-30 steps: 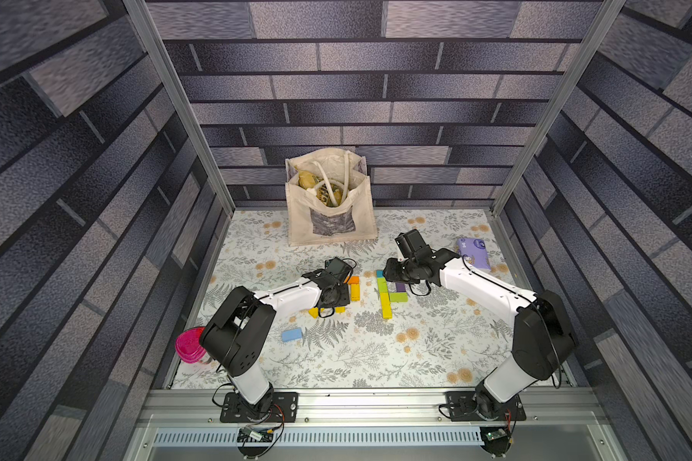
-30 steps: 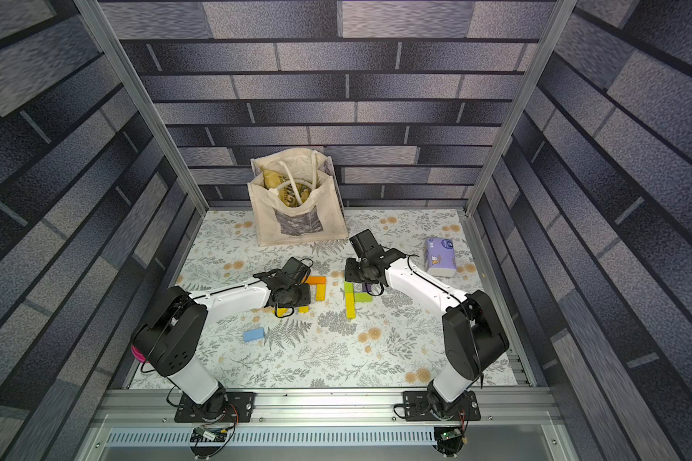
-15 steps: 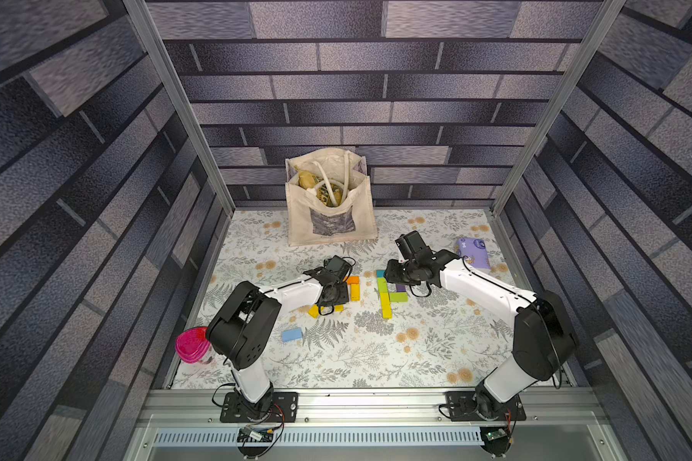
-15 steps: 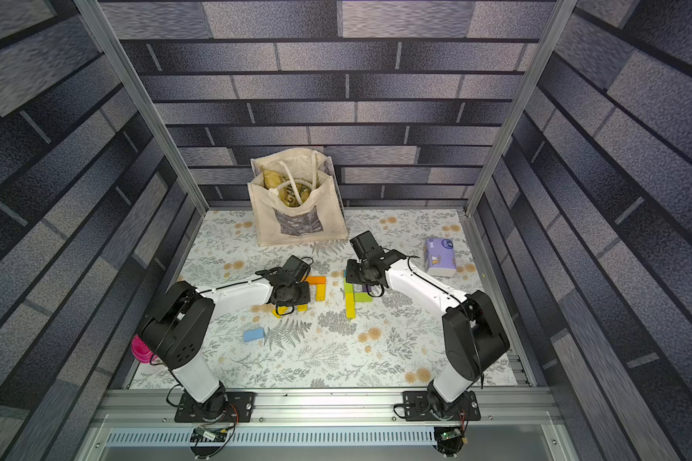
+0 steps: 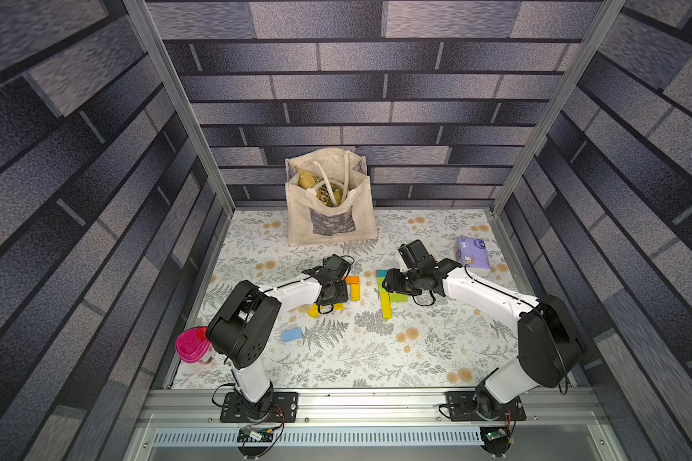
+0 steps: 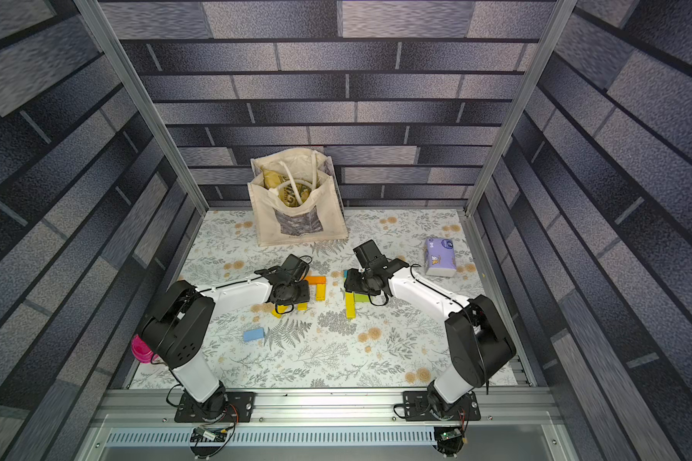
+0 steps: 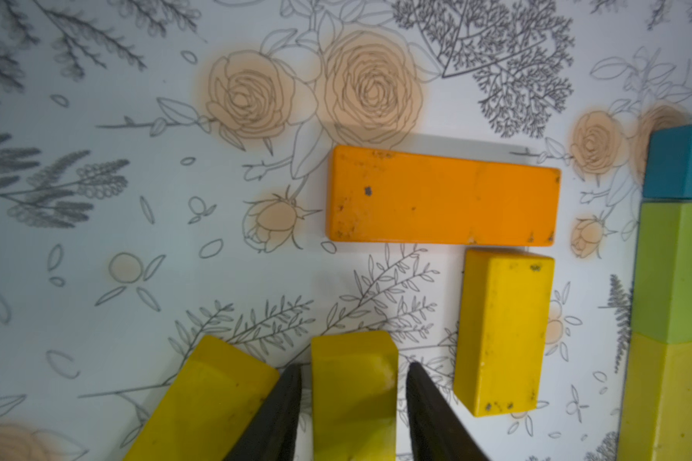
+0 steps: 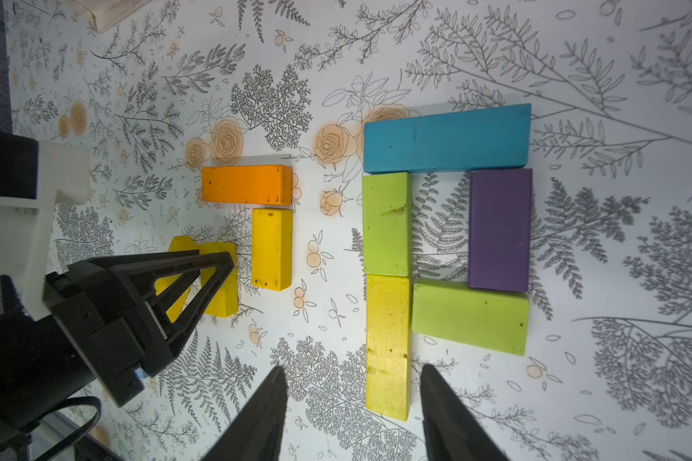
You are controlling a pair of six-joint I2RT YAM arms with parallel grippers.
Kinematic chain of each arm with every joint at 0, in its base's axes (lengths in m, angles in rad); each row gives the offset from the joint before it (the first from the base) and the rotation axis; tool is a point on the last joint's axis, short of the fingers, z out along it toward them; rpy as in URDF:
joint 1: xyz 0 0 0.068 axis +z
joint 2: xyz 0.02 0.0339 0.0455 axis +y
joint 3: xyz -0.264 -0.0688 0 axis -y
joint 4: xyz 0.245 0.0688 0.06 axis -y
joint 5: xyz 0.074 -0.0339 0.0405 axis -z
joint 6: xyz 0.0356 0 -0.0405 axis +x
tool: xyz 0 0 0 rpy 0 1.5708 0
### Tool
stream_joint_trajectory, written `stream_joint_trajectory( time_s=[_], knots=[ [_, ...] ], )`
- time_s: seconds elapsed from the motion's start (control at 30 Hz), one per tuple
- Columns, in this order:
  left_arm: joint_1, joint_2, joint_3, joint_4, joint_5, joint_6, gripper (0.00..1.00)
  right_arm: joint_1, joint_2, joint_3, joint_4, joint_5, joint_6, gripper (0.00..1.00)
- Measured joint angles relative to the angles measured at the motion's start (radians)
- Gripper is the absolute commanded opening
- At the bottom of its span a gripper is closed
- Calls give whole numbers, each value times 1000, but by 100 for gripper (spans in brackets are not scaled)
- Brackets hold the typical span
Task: Assemble the letter p with building blocks
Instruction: Place the building block at the center of the board.
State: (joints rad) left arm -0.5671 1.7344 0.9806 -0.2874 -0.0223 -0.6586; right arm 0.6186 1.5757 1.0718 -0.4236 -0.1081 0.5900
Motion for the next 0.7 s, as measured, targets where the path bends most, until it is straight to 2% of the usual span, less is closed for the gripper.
stream_joint_trajectory(
  time_s=[0.1, 0.17, 0.27, 0.33, 0.47, 0.6, 0.7],
  knots=[
    [2, 1, 0, 3, -1, 0, 53, 22, -3, -42, 21, -14, 8, 56],
    [5, 1, 0, 4, -6, -1, 53, 50, -3, -70, 40, -25, 14, 51],
    [6, -17, -22, 16, -19, -3, 52, 110, -9, -111, 85, -36, 37, 34],
    [6, -46, -51, 19, -31, -3, 50, 142, -15, -135, 124, -47, 56, 17],
    [13, -82, -91, 38, -33, -6, 40, 181, -5, -153, 182, -83, 93, 0],
    [20, -133, -152, 95, -30, -25, 21, 200, 50, -140, 228, -117, 124, 0],
    [26, -171, -188, 121, -26, -34, 17, 203, 124, -104, 246, -150, 145, 0]
  ],
)
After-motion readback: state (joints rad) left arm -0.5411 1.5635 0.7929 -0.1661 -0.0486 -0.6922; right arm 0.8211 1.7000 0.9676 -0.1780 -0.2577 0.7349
